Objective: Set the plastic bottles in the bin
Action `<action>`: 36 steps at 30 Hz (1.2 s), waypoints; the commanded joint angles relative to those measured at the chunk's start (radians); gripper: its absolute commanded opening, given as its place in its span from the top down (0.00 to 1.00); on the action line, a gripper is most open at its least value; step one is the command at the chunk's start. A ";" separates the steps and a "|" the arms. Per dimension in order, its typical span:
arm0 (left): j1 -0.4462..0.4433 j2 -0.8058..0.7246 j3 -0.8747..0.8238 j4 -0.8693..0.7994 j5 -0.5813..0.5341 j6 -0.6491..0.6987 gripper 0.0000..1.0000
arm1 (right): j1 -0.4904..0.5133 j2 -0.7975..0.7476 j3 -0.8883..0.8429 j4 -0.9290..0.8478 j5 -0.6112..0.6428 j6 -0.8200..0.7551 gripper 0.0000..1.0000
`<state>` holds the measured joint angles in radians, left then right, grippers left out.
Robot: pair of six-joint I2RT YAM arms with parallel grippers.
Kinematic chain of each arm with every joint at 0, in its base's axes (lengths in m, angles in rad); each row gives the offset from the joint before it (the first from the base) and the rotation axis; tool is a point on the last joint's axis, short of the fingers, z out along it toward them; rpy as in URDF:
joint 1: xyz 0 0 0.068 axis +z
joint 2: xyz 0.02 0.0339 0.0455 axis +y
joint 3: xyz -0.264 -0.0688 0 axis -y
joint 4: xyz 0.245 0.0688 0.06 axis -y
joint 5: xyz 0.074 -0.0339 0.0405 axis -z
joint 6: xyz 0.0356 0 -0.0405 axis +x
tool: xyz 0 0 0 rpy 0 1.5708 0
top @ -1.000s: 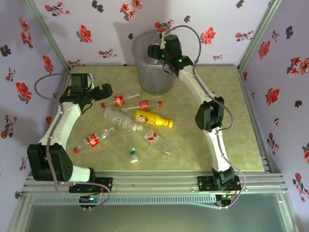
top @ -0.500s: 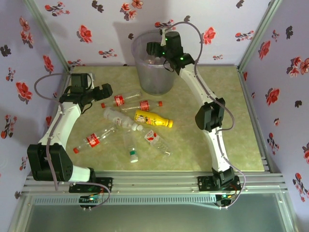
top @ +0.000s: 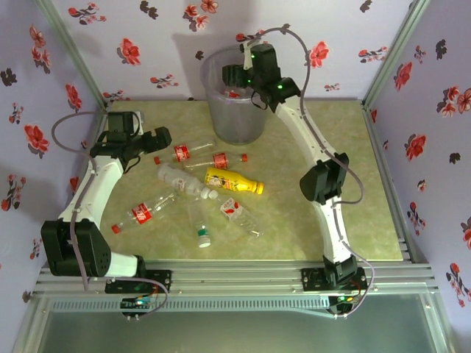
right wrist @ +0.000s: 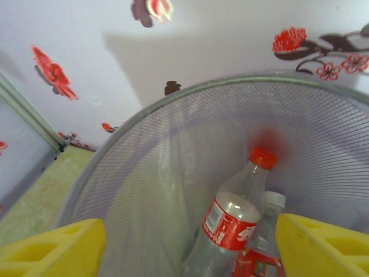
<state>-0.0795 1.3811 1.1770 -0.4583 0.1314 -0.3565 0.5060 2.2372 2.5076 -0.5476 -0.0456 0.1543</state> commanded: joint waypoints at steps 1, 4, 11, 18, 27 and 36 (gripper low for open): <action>0.003 -0.021 0.019 -0.011 -0.013 0.019 0.00 | 0.022 -0.199 -0.095 -0.054 0.043 -0.097 0.22; 0.003 -0.023 0.021 -0.011 -0.013 0.017 0.00 | 0.025 -0.314 -0.224 -0.106 0.036 -0.105 0.22; 0.003 -0.019 0.020 -0.011 -0.013 0.016 0.00 | 0.077 -0.612 -0.618 -0.214 0.094 -0.085 0.22; 0.003 0.003 0.019 -0.014 -0.013 0.016 0.00 | 0.207 -0.717 -0.903 -0.382 0.198 -0.027 0.24; -0.001 0.029 0.019 -0.019 -0.013 0.015 0.00 | 0.400 -0.601 -1.016 -0.415 0.122 0.046 0.28; -0.004 0.035 0.022 -0.020 -0.013 0.016 0.00 | 0.519 -0.423 -1.062 -0.356 0.051 0.100 0.23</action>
<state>-0.0795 1.4105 1.1770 -0.4614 0.1314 -0.3565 1.0153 1.7863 1.4578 -0.9222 0.0399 0.2180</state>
